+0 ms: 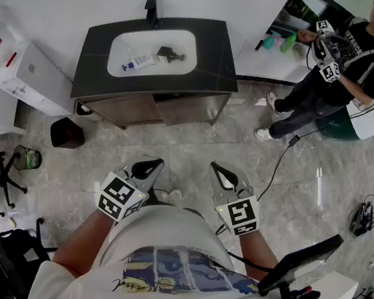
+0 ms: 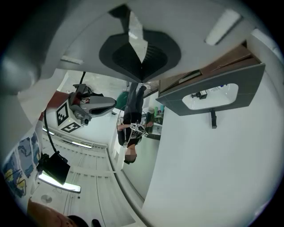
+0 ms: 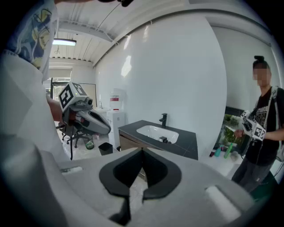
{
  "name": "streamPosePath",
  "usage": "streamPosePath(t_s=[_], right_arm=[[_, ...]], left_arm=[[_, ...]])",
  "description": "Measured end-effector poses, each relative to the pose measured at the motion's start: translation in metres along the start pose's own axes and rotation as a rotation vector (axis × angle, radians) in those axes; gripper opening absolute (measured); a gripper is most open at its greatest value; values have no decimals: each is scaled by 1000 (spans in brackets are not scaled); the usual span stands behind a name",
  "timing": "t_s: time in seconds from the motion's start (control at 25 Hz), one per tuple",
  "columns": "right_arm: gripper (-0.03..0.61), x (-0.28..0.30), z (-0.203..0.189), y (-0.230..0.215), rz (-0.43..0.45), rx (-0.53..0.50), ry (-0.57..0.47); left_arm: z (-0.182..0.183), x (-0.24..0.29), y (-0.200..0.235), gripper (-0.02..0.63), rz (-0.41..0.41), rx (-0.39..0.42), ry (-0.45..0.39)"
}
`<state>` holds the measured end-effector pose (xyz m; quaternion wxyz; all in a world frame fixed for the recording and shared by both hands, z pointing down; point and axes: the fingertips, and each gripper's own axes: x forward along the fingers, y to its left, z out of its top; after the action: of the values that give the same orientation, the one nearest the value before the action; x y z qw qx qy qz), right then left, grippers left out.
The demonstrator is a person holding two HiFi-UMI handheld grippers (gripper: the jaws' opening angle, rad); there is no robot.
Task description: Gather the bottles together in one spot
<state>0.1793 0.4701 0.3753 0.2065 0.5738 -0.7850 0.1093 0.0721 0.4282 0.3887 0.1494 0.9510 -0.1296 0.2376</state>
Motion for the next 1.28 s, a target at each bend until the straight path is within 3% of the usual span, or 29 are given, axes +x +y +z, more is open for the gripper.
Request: streamPosePath(t_s=[0.52, 1.0, 1.28], right_arm=[[2, 60, 29, 10, 47, -26, 14], [38, 190, 111, 11, 72, -113, 26], [49, 273, 136, 23, 110, -187, 60]], left_arm=[[-5, -18, 61, 2, 32, -72, -20], [30, -47, 191, 2, 25, -82, -54], [20, -74, 260, 3, 38, -102, -36]])
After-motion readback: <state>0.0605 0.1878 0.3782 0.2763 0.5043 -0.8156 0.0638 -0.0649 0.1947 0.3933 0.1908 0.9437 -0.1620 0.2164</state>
